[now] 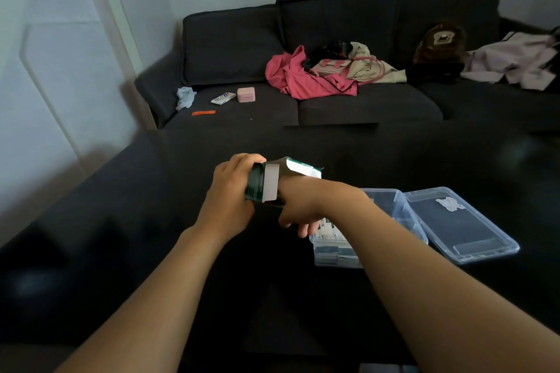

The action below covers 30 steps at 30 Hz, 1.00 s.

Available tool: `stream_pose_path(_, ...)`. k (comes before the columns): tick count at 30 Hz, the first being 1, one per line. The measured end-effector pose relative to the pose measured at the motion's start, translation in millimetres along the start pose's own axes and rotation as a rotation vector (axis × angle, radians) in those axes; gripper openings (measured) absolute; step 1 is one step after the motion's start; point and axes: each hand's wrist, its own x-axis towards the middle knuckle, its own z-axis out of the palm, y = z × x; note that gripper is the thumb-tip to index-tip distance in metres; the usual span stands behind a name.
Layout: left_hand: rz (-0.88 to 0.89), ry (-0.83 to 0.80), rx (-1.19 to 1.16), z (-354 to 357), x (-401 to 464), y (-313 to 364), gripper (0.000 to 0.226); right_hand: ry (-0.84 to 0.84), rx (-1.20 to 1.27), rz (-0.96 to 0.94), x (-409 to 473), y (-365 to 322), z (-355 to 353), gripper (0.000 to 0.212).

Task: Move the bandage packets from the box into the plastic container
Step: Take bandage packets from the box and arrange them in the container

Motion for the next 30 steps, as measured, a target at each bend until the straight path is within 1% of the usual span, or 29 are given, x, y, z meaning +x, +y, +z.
stream_pose_path(3, -0.016, -0.007, -0.004, -0.3, 1.1, -2.8, 0.070, 0.034, -0.094, -0.001, -4.0, -2.5, 1.0, 0.034)
stream_pose_path(5, -0.016, 0.020, 0.007, -2.1, 2.6, -3.7, 0.067, 0.057, -0.090, -0.033, -6.1, -2.3, 0.4, 0.037)
stream_pose_path(9, 0.007, 0.104, -0.047, -5.9, 4.5, 3.7, 0.054, 0.028, 0.150, -0.097, -9.3, -0.1, 0.8, 0.059)
stream_pose_path(11, 0.016, 0.121, -0.055, -7.3, 4.4, 6.8, 0.047, 0.023, 0.220, -0.089, -11.9, -1.9, -1.2, 0.059)
stream_pose_path(13, 0.028, 0.137, -0.069, -7.8, 3.7, 7.0, 0.044, 0.022, 0.233, -0.082, -14.0, -2.9, -3.1, 0.059)
stream_pose_path(16, 0.039, 0.134, -0.072, -7.7, 2.6, 4.5, 0.049, 0.012, 0.158, -0.057, -15.4, -5.2, -3.6, 0.054)
stream_pose_path(18, 0.040, 0.103, -0.063, -5.0, 1.6, -1.0, 0.054, 0.015, 0.087, -0.042, -11.6, -4.8, -1.6, 0.052)
stream_pose_path(21, 0.010, 0.046, -0.060, -2.1, 1.1, -7.2, 0.062, 0.068, -0.052, -0.033, -5.0, -2.4, 1.1, 0.047)
stream_pose_path(24, 0.003, 0.026, -0.054, -1.3, 1.9, -8.0, 0.069, 0.104, -0.174, -0.037, -4.2, -1.5, 1.4, 0.042)
stream_pose_path(25, -0.003, 0.030, -0.055, -1.5, 2.0, -8.1, 0.069, 0.105, -0.167, -0.042, -4.1, -0.5, 1.1, 0.043)
stream_pose_path(28, -0.014, 0.070, -0.063, -2.2, 2.0, -9.8, 0.066, 0.055, 0.025, -0.082, -4.8, 2.9, 0.6, 0.057)
stream_pose_path(30, 0.008, 0.089, -0.071, -2.8, 2.1, -9.2, 0.066, 0.047, 0.110, -0.104, -7.4, 3.8, -0.8, 0.061)
